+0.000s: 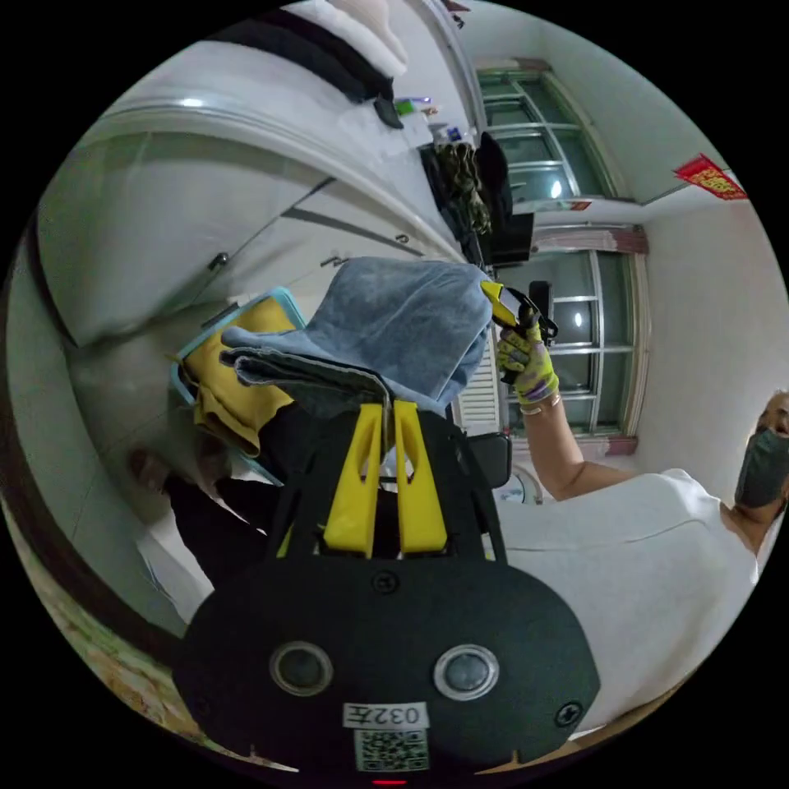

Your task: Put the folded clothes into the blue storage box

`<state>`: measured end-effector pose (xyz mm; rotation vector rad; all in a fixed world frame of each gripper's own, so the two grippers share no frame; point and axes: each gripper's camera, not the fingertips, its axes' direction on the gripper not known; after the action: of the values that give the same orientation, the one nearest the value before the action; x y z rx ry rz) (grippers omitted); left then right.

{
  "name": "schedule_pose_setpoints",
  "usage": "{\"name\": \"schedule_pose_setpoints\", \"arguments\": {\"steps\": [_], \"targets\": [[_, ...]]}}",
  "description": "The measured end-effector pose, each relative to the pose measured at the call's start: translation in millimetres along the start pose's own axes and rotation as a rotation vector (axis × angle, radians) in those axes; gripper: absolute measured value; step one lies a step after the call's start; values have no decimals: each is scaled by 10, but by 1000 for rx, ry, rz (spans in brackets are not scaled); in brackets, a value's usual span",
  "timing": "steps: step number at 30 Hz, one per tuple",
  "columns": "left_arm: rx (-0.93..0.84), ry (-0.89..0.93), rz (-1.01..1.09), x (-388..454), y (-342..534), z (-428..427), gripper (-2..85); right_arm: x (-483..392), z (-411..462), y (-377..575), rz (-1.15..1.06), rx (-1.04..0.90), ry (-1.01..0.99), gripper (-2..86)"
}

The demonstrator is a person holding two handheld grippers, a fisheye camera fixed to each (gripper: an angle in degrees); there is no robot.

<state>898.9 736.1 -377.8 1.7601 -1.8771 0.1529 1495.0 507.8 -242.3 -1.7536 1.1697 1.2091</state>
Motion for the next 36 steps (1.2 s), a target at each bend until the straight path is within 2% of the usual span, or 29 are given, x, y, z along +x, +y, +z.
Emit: {"name": "schedule_pose_setpoints", "arguments": {"steps": [5,10,12,13,14,15,19,24,27,30,36], "targets": [[-99,-101,48,28,-346,647,-15,388,-71,51,58,78,40,45],[-110,-214,156,206,-362,1017,-7,759,-125,72,38,147,83,50],[-223,-323,150,48,-323,1363,10,1099,-90,118,201,146,220,69],[-399,-414,79,-193,-286,1695,27,1336,-60,181,320,124,286,96],[-545,-460,5,-425,-219,1939,26,1535,-51,276,442,124,267,101],[-569,-455,-6,-487,-180,1988,18,1591,-55,326,476,141,243,103],[-490,-216,-51,-541,12,1802,-12,1552,53,528,483,114,223,85],[-419,-222,48,-209,73,1338,-9,1345,229,588,451,111,142,79],[-296,-243,94,71,97,904,-9,1098,359,400,359,106,81,78],[-92,-263,114,353,192,318,-9,750,554,68,215,58,0,77],[469,-276,31,695,940,-1223,-9,-249,1135,-662,-125,-137,-177,77]]}}
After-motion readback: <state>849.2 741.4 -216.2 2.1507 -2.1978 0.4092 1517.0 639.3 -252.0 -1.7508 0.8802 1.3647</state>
